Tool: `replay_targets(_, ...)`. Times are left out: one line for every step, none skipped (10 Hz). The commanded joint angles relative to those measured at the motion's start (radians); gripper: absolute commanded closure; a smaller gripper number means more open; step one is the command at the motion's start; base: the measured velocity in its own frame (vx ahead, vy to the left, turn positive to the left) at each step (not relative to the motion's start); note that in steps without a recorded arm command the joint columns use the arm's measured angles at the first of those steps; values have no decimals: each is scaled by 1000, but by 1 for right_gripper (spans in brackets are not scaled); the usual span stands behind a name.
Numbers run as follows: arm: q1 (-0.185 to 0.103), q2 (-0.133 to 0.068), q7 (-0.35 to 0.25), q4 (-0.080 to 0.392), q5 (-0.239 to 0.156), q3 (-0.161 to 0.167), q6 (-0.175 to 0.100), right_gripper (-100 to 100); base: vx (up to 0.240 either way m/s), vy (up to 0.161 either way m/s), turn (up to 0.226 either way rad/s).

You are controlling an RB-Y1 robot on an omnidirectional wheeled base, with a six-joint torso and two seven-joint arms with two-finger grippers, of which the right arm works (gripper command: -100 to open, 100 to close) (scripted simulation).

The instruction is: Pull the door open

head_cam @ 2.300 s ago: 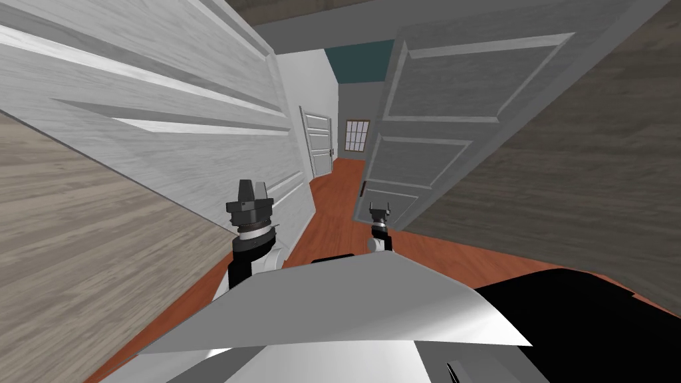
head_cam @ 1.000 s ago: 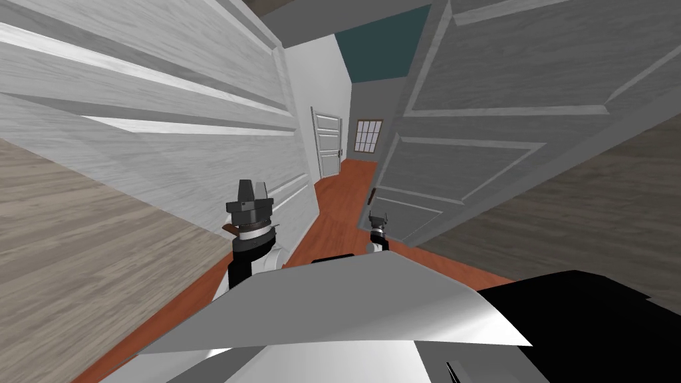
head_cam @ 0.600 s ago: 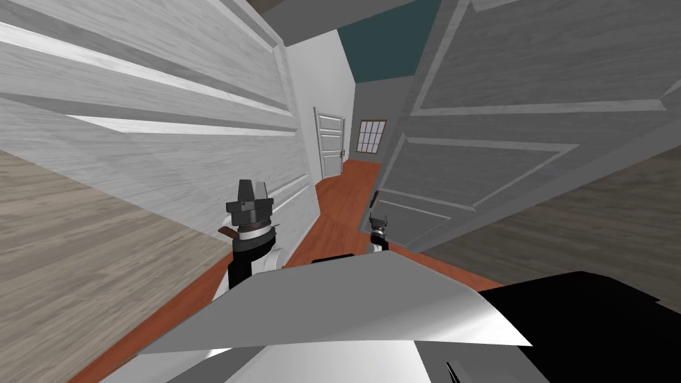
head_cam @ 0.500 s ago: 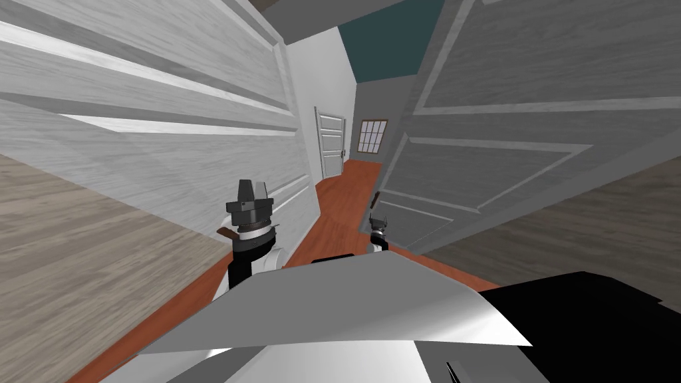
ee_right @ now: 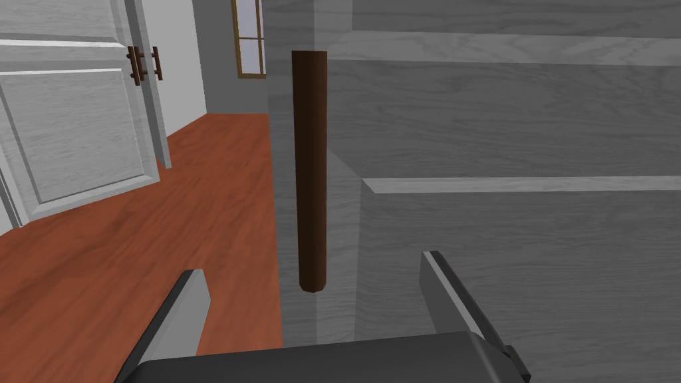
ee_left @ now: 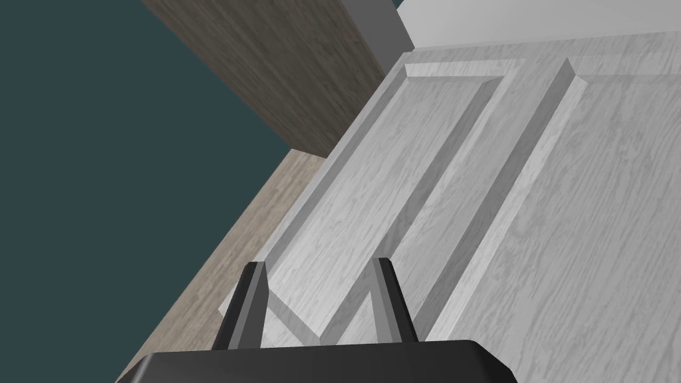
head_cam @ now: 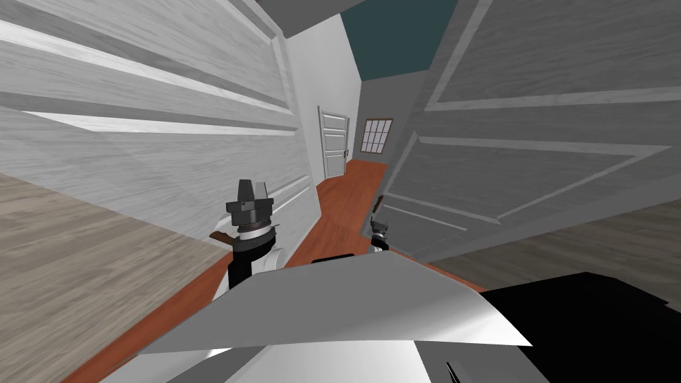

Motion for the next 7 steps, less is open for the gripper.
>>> replay_targets(-10,-1,-18,29,-15,4,-7,-100,61,-35,54)
replay_targets(-15,-4,-34,51,-30,9,-12,-100,85,-32,93)
replay_targets(-20,-5,-47,70,-43,12,-16,-100,95,-51,76)
replay_targets(-27,-8,-67,99,-63,18,-22,-100,103,-57,108)
replay_targets(-27,-6,-59,93,-50,16,-24,-100,47,-27,26)
replay_targets(-22,-25,-93,110,-50,18,-29,-100,112,-8,4)
replay_targets(-17,-42,-119,122,-48,20,-33,-100,196,-2,21)
